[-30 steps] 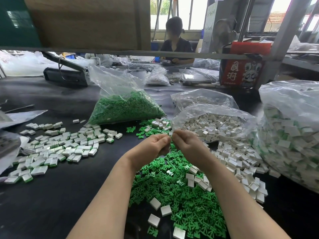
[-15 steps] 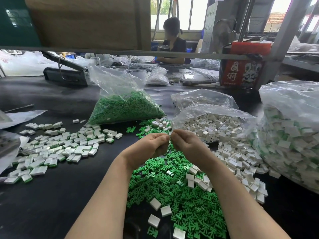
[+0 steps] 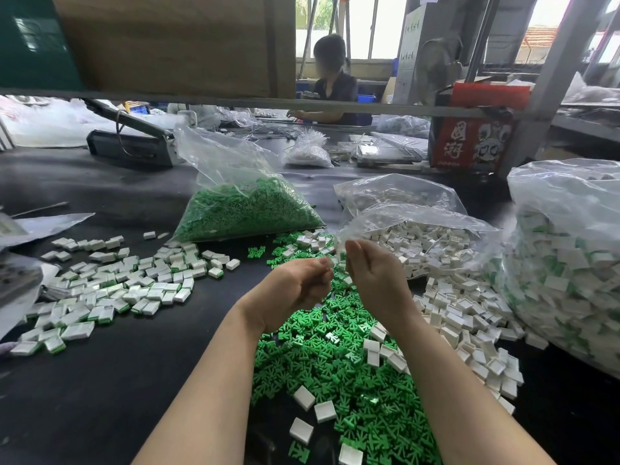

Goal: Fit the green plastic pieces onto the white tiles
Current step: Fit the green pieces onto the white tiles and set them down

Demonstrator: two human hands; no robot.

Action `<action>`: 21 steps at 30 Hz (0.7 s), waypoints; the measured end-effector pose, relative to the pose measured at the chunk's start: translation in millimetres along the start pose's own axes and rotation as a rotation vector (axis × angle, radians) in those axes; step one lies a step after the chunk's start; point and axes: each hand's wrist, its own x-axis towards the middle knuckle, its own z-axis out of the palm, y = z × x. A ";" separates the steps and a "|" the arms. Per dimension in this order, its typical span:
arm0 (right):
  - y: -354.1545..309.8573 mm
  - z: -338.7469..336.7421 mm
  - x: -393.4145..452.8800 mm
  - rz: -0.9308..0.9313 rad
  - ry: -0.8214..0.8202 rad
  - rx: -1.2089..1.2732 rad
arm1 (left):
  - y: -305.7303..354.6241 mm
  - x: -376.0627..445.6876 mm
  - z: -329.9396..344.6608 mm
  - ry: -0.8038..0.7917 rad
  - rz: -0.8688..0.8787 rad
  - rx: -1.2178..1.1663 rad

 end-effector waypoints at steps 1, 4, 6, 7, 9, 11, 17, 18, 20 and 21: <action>-1.7 0.9 0.4 0.014 0.011 0.018 | 0.1 0.1 2.1 0.015 0.024 0.034; -4.2 3.3 1.2 0.039 0.035 0.046 | 0.4 0.7 7.5 0.017 0.074 0.105; -3.6 3.3 0.7 0.044 0.043 0.052 | 0.9 1.2 9.6 0.021 0.090 0.122; -3.0 2.9 0.5 0.042 0.047 0.053 | 1.0 1.7 9.9 0.023 0.096 0.126; -1.7 2.4 0.1 0.041 0.055 0.052 | 0.3 2.3 10.1 0.031 0.104 0.135; -1.3 2.3 -0.1 0.044 0.066 0.047 | -0.8 2.8 10.4 0.036 0.110 0.147; -1.6 3.3 0.8 0.030 0.063 0.050 | 0.7 4.1 12.6 0.053 0.123 0.085; -1.7 3.4 1.0 0.026 0.054 0.053 | 0.5 4.2 12.5 0.058 0.126 0.078; -1.9 3.4 1.0 0.022 0.041 0.066 | -0.2 4.1 12.2 0.062 0.126 0.057; -2.0 3.4 0.8 0.024 0.033 0.076 | -0.6 4.0 12.1 0.063 0.125 0.049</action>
